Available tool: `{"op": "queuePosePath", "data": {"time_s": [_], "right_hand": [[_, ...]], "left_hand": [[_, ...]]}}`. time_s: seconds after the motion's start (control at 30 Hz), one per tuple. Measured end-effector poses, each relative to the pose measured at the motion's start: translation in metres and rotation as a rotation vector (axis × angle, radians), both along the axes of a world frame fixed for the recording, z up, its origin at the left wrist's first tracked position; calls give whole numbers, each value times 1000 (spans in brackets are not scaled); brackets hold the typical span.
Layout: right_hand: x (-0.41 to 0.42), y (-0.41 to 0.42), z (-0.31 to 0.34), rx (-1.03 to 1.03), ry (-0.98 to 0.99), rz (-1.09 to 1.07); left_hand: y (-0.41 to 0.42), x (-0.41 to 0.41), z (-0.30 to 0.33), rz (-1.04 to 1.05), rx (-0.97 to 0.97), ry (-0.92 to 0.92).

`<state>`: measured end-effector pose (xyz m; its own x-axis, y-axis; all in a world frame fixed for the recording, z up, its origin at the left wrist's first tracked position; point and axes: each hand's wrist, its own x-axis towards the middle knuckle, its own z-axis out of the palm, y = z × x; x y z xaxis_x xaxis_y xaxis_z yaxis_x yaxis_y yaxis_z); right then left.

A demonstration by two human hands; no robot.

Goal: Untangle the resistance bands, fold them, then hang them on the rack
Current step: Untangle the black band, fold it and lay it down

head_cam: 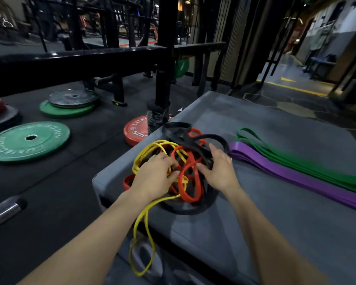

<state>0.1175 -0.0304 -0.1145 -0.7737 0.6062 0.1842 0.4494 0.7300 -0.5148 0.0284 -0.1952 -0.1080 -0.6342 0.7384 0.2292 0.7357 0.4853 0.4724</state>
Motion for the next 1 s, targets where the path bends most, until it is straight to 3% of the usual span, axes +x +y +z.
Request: {"op": "queuePosePath", "data": {"time_s": [0.17, 0.33, 0.53, 0.73, 0.9, 1.0], "right_hand": [[-2, 4, 8, 53, 3, 3], [-1, -3, 20, 123, 129, 68], [-1, -8, 17, 105, 293, 98], [-9, -14, 31, 129, 472, 129], [-11, -24, 68, 37, 684, 138], [-4, -30, 87, -50, 706, 167]], "left_hand": [[9, 7, 3, 55, 168, 61], [17, 12, 5, 47, 271, -31], [14, 18, 3, 40, 253, -154], [17, 13, -4, 47, 182, -91], [21, 10, -3, 99, 254, -37], [19, 8, 2, 129, 321, -35]]}}
